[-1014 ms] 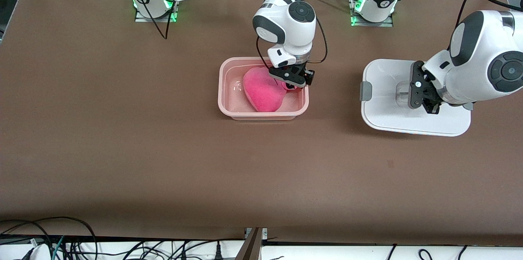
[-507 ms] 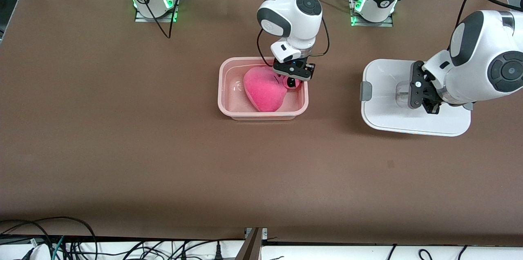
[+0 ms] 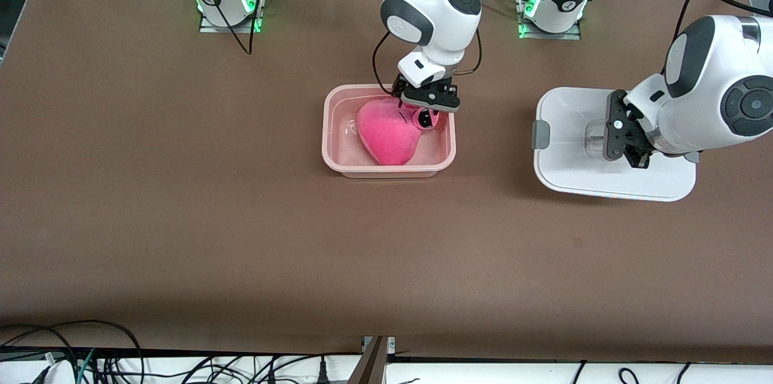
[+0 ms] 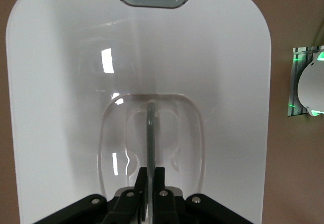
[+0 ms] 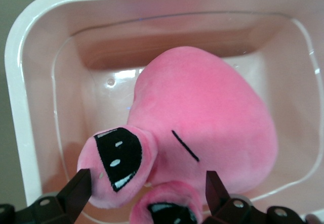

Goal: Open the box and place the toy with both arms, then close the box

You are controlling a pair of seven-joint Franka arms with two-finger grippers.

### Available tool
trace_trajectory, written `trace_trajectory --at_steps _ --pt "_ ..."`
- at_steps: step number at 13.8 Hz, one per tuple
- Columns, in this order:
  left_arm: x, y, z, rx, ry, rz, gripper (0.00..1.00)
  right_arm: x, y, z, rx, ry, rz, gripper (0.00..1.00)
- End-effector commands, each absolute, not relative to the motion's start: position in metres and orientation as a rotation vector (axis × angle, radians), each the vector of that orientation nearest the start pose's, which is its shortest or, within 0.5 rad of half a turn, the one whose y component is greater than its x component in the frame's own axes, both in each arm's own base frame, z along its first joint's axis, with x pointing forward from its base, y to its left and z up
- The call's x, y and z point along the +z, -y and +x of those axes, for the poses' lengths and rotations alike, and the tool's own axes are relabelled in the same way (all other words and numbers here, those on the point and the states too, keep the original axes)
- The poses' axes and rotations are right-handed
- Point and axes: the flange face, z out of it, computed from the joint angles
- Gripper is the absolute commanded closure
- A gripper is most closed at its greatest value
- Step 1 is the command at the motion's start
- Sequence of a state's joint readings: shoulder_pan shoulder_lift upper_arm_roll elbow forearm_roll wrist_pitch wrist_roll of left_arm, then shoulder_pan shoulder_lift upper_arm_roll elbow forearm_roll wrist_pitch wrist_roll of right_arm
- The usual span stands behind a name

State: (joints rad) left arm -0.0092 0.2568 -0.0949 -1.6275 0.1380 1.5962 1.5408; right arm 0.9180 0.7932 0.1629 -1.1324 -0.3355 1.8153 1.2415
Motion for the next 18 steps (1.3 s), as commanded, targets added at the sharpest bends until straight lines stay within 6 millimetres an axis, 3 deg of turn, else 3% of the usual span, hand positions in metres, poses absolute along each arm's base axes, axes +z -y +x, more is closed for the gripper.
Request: trace_trajectory --at_steps 1,5,7,10,11,14,18 --pt "0.455 0.044 0.601 0.449 -2.430 -2.123 1.00 0.358 -0.624 0.403 -0.266 -0.117 -3.324 0.00" --pt "0.455 0.045 0.601 0.449 -2.430 -2.123 1.00 0.382 -0.623 0.402 -0.282 -0.131 -3.299 0.00" --pt "0.456 0.047 0.601 0.446 -2.431 -2.121 1.00 0.407 -0.610 0.410 -0.294 -0.151 -3.305 0.00" --pt "0.456 0.056 0.600 0.433 -2.435 -2.131 1.00 0.450 -0.565 0.445 -0.215 -0.094 -3.328 0.00" --pt "0.456 0.064 0.599 0.416 -2.431 -2.157 1.00 0.461 -0.544 0.465 -0.148 -0.072 -3.314 0.00" --pt "0.451 0.136 0.587 0.402 -2.426 -2.210 1.00 0.478 -0.477 0.525 -0.025 -0.082 -3.260 0.00" --pt "0.437 0.223 0.570 0.319 -2.516 -2.220 1.00 0.472 -0.373 0.591 0.134 -0.145 -3.304 0.00"
